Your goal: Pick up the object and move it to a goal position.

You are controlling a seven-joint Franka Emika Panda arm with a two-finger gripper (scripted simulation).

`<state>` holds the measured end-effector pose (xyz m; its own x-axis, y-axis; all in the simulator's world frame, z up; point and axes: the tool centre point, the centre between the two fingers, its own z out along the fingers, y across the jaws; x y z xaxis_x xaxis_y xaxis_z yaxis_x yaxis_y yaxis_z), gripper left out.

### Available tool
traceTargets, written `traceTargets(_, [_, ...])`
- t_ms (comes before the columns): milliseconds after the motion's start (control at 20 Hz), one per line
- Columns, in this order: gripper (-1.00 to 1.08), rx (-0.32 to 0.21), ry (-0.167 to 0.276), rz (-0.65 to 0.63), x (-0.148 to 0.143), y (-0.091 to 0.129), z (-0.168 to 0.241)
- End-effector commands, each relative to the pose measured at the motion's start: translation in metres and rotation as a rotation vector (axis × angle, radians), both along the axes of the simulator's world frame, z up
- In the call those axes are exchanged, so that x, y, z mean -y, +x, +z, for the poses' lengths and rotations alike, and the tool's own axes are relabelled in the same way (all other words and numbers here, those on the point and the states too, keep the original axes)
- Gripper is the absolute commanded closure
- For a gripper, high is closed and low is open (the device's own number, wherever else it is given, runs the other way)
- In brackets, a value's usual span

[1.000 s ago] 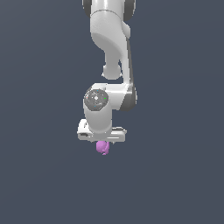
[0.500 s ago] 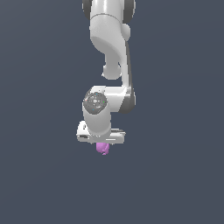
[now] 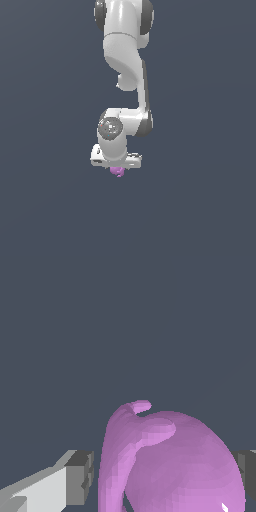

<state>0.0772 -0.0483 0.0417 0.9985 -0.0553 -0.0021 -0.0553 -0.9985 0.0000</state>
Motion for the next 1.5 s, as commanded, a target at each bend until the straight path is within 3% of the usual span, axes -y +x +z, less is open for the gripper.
traceTargets(0, [-0.92, 0.002, 0.000, 0.000, 0.000, 0.001, -0.003])
traceTargets(100, [-0.92, 0.002, 0.000, 0.000, 0.000, 0.002, -0.002])
traceTargets(150, [1.08, 0.002, 0.000, 0.000, 0.000, 0.002, -0.002])
traceTargets(900, [1.08, 0.002, 0.000, 0.000, -0.003, 0.001, 0.006])
traceTargets(1450, [1.08, 0.002, 0.000, 0.000, -0.038, -0.002, 0.081])
